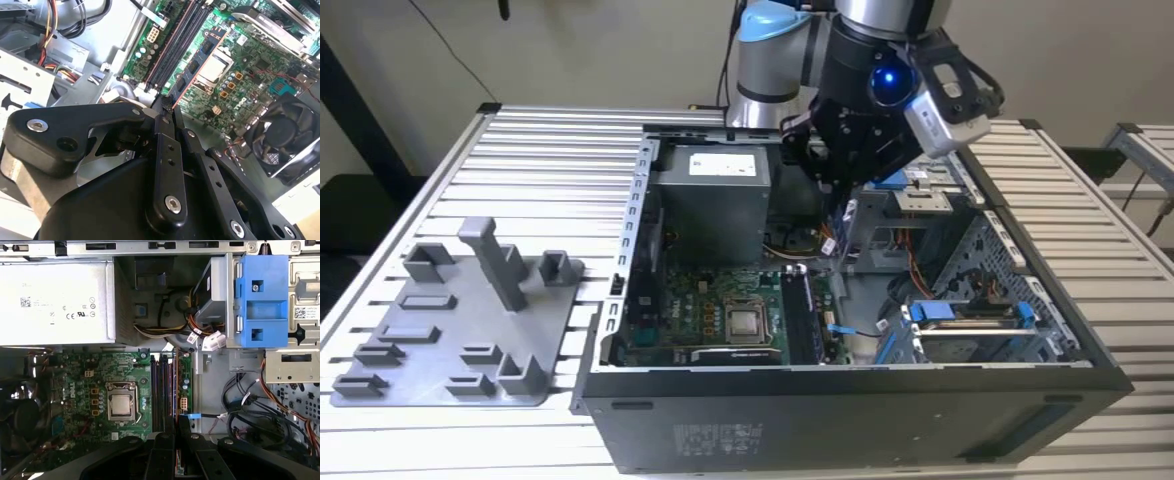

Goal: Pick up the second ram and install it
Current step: 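Insert the second ram into the second slot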

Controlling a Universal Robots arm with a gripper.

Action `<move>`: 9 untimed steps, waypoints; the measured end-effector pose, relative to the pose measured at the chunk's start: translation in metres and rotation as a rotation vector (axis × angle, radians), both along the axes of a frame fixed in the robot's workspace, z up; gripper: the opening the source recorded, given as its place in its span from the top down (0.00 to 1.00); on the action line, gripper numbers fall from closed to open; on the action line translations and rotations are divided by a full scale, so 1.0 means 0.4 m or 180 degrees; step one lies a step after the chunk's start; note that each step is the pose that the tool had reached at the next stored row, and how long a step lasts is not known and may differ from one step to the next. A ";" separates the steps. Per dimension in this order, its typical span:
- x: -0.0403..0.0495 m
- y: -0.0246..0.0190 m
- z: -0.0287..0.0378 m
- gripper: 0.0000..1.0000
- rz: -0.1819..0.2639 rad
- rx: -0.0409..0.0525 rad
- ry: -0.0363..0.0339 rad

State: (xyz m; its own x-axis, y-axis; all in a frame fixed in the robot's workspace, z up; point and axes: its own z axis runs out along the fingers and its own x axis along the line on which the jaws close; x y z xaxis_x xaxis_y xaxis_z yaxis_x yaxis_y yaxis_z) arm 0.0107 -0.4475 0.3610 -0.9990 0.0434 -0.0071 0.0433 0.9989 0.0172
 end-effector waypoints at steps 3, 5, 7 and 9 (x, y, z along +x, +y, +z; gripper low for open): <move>0.000 0.000 -0.004 0.86 0.0000 0.0000 0.0000; 0.000 0.000 -0.008 0.86 0.0000 0.0000 0.0000; 0.000 0.000 -0.012 0.86 0.0000 0.0000 0.0000; 0.000 0.000 -0.017 0.86 0.0000 0.0000 0.0000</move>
State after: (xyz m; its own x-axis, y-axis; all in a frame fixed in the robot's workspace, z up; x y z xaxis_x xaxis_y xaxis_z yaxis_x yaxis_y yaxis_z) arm 0.0107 -0.4475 0.3543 -0.9990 0.0434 -0.0071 0.0433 0.9989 0.0173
